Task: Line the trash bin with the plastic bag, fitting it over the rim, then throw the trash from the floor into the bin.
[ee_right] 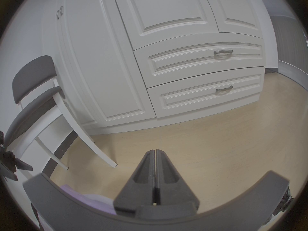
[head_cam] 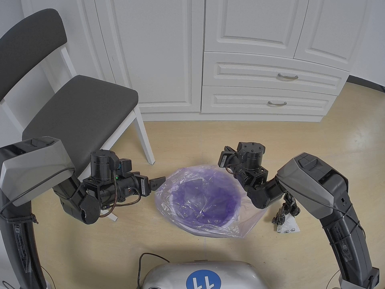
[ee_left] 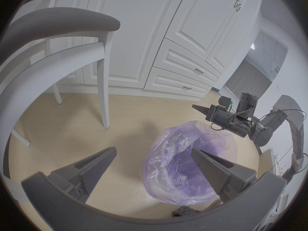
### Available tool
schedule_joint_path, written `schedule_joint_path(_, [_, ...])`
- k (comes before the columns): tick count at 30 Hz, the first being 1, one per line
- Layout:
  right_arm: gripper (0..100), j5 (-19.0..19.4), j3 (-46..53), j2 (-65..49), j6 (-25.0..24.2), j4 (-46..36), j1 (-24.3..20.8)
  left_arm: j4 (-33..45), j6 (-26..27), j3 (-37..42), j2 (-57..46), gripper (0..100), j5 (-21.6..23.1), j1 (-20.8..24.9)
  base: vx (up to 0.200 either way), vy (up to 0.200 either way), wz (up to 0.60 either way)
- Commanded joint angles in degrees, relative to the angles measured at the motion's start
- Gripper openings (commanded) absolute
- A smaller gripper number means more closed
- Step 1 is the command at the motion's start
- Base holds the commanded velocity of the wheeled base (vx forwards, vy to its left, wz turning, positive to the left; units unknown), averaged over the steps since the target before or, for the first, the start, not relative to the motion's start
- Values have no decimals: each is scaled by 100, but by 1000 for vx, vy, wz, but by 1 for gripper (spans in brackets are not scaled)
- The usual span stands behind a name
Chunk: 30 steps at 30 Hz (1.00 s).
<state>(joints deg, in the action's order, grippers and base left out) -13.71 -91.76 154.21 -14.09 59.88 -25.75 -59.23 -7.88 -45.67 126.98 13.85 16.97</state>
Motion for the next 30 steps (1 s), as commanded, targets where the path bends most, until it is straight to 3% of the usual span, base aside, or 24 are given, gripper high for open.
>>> schedule_joint_path(1, [0, 431, 1521, -1042, -59, -91, 8, -9, -4, -4, -6, 100, 4, 8, 0, 0, 0])
schedule_joint_path(3, [0, 994, 2232, -1684, -50, -108, -1, -9, -4, -4, -6, 100, -5, 8, 0, 0, 0])
schedule_joint_path(5, [0, 1222, 2602, -2123, -23, -161, 17, -9, 5, -4, 2, 100, -5, 8, 0, 0, 0])
schedule_joint_path(6, [100, 1222, 2681, -2273, 38, -231, 35, -9, 5, 5, 2, 100, -5, 8, 0, 0, 0])
schedule_joint_path(11, [100, 1266, 2769, -2528, 328, -785, 246, -9, 5, 14, 38, 100, -5, 17, 0, 0, 0])
schedule_joint_path(12, [100, 1284, 2681, -2571, 363, -1330, 369, -9, 14, 14, 46, 100, -5, 26, 0, 0, 0])
schedule_joint_path(13, [100, 1284, 2681, -2571, 363, -1330, 369, -9, 14, 14, 46, 100, -5, 26, 0, 0, 0])
schedule_joint_path(14, [100, 1327, 2487, -2598, 363, -2086, 518, -9, 14, 5, 90, 100, -5, 26, 0, 0, 0])
schedule_joint_path(17, [100, 1389, 2197, -2536, 346, -2806, 641, -18, 23, 5, 126, 100, -14, 35, 0, 0, 0])
schedule_joint_path(23, [100, 2417, 1635, -2167, 231, -4116, 1063, -18, 32, -4, 196, 100, -23, 35, 0, 0, 0])
schedule_joint_path(30, [100, 3314, 1582, -1983, -138, -4415, 1063, -18, 40, 5, 205, 100, -23, 35, 0, 0, 0])
